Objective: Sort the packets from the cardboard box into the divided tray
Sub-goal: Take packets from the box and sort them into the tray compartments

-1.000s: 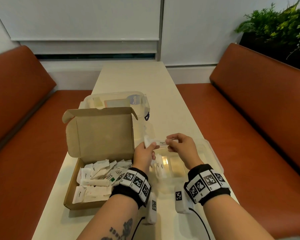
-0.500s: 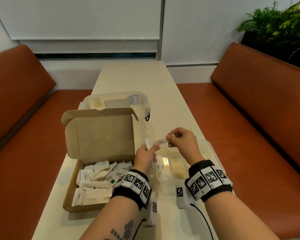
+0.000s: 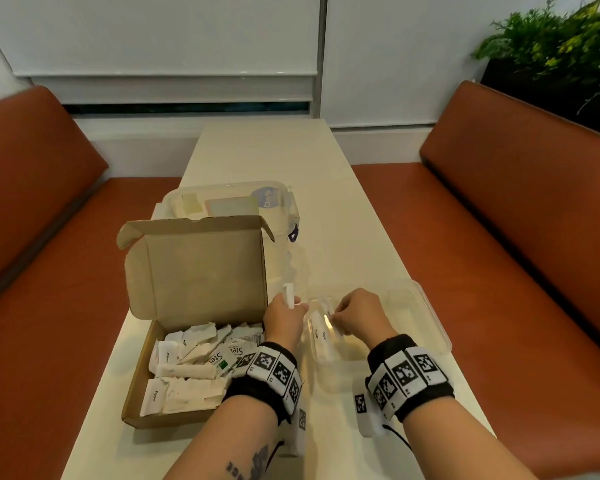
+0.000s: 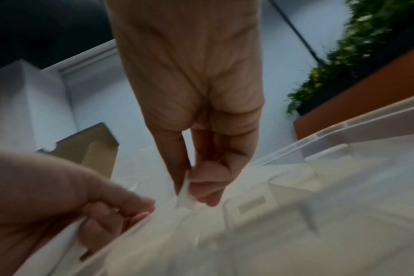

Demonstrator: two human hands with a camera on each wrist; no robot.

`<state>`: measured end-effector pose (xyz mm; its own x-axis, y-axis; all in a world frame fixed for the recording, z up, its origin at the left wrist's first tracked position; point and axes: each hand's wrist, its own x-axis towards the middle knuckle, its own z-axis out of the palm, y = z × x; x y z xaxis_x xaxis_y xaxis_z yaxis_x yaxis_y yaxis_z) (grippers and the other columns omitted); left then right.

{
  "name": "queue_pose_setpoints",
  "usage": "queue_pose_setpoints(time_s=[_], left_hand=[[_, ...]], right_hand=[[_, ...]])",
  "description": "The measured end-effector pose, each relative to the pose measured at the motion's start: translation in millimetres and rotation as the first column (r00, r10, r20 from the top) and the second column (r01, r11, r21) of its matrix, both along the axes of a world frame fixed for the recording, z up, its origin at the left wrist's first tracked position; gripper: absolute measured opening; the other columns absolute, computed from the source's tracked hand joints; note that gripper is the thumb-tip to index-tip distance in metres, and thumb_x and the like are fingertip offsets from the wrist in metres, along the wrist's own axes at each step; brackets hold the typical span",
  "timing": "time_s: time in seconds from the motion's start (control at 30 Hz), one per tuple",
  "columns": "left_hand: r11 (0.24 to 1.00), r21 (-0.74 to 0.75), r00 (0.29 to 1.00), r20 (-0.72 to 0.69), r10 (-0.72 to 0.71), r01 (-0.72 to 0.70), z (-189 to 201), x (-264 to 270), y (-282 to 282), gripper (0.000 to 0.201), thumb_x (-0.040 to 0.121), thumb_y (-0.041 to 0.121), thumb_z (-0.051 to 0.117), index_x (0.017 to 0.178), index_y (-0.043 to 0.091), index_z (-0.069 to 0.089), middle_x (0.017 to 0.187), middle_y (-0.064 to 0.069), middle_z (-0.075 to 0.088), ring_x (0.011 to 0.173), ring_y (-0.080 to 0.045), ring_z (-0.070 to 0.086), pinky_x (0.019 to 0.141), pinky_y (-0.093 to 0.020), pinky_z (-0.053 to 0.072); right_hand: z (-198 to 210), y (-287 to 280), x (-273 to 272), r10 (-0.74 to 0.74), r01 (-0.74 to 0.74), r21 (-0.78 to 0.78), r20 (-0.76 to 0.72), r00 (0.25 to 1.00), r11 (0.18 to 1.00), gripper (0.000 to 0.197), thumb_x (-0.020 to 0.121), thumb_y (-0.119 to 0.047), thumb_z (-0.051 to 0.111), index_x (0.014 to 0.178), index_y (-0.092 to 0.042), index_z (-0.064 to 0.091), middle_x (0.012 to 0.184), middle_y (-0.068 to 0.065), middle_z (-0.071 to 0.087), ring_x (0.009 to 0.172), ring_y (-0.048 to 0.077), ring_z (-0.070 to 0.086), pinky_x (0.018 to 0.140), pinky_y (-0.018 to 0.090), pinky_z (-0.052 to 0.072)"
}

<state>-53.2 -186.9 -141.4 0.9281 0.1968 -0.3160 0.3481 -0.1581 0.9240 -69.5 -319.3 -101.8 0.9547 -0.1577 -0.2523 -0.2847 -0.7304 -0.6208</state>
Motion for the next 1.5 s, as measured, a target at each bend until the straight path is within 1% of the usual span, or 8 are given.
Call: queue_pose_setpoints(time_s=[0.13, 0.27, 0.47, 0.7, 0.97, 1.17, 1.27, 1.5], left_hand=[[0.993, 0.099, 0.998, -0.010, -0.067, 0.067, 0.2, -1.7, 0.3, 0.012, 0.087, 0.013, 0.065, 0.079, 0.017, 0.056, 0.077, -0.001, 0.057, 0.079, -0.022, 0.055, 0.081, -0.038, 0.051], [0.983, 0.157, 0.996, -0.008, -0.094, 0.094, 3.3, 0.4, 0.3, 0.015, 0.087, 0.011, 0.064, 0.077, 0.018, 0.055, 0.073, 0.003, 0.054, 0.078, -0.021, 0.055, 0.075, -0.032, 0.047], [0.976, 0.185, 0.993, -0.007, -0.116, 0.115, 5.7, -1.1, 1.1, 0.008, 0.087, 0.013, 0.064, 0.084, 0.015, 0.057, 0.083, -0.003, 0.058, 0.081, -0.022, 0.055, 0.081, -0.036, 0.049], [0.964, 0.228, 0.991, -0.008, -0.137, 0.135, 7.9, -1.0, 2.0, 0.007, 0.088, 0.014, 0.064, 0.085, 0.015, 0.057, 0.086, -0.004, 0.059, 0.082, -0.021, 0.054, 0.077, -0.030, 0.045], [0.965, 0.227, 0.991, -0.013, -0.131, 0.131, 10.2, -1.8, 0.9, 0.009, 0.088, 0.013, 0.063, 0.083, 0.015, 0.057, 0.082, -0.002, 0.057, 0.079, -0.019, 0.053, 0.073, -0.028, 0.044], [0.954, 0.261, 0.988, -0.003, -0.152, 0.147, 13.4, -3.3, 1.8, 0.007, 0.087, 0.013, 0.064, 0.084, 0.014, 0.057, 0.084, -0.004, 0.059, 0.081, -0.023, 0.055, 0.074, -0.029, 0.044], [0.954, 0.263, 0.989, -0.003, -0.150, 0.146, 15.4, -4.0, 1.2, 0.006, 0.087, 0.013, 0.064, 0.084, 0.014, 0.058, 0.088, -0.008, 0.062, 0.087, -0.028, 0.059, 0.078, -0.033, 0.047], [0.953, 0.264, 0.988, 0.001, -0.151, 0.146, 13.9, -4.2, 1.3, 0.007, 0.088, 0.014, 0.063, 0.085, 0.014, 0.057, 0.084, -0.003, 0.059, 0.080, -0.019, 0.053, 0.073, -0.028, 0.043]], right_hand=[[-9.4, 14.4, -1.7, 0.076, -0.069, -0.145, 0.042, 0.996, 0.987, 0.017, 0.083, 0.003, 0.051, 0.094, 0.001, 0.064, 0.092, 0.015, 0.067, 0.085, 0.028, 0.065, 0.073, 0.031, 0.054], [-20.6, 21.3, -2.6, 0.172, -0.140, -0.339, 0.067, 0.983, 0.930, 0.018, 0.091, -0.004, 0.044, 0.095, -0.005, 0.062, 0.098, 0.011, 0.066, 0.090, 0.025, 0.063, 0.064, 0.025, 0.037], [-28.2, 18.3, 0.1, 0.267, -0.205, -0.528, 0.041, 0.963, 0.824, 0.023, 0.091, -0.005, 0.044, 0.105, -0.006, 0.062, 0.110, 0.009, 0.060, 0.103, 0.025, 0.055, 0.075, 0.026, 0.041], [-29.8, 9.2, -0.6, 0.346, -0.207, -0.615, 0.114, 0.931, 0.761, 0.025, 0.092, -0.018, 0.050, 0.110, -0.026, 0.066, 0.118, 0.001, 0.047, 0.109, 0.024, 0.039, 0.082, 0.029, 0.037], [-18.5, 3.5, -0.1, 0.367, -0.282, -0.664, -0.013, 0.930, 0.692, 0.025, 0.085, -0.026, 0.062, 0.110, -0.027, 0.069, 0.122, 0.002, 0.046, 0.115, 0.025, 0.035, 0.091, 0.034, 0.036], [-17.1, 10.3, -1.8, 0.388, -0.311, -0.596, 0.002, 0.922, 0.741, 0.038, 0.079, -0.049, 0.067, 0.115, -0.039, 0.064, 0.130, 0.000, 0.040, 0.120, 0.024, 0.032, 0.095, 0.036, 0.031], [-20.4, 13.3, -4.9, 0.384, -0.300, -0.601, 0.013, 0.923, 0.741, 0.035, 0.079, -0.046, 0.068, 0.113, -0.041, 0.064, 0.131, -0.001, 0.041, 0.119, 0.024, 0.033, 0.094, 0.036, 0.031], [-21.9, 3.8, -6.7, 0.366, -0.287, -0.618, 0.001, 0.931, 0.731, 0.040, 0.077, -0.043, 0.071, 0.115, -0.042, 0.063, 0.130, -0.001, 0.040, 0.118, 0.023, 0.033, 0.093, 0.034, 0.030]])
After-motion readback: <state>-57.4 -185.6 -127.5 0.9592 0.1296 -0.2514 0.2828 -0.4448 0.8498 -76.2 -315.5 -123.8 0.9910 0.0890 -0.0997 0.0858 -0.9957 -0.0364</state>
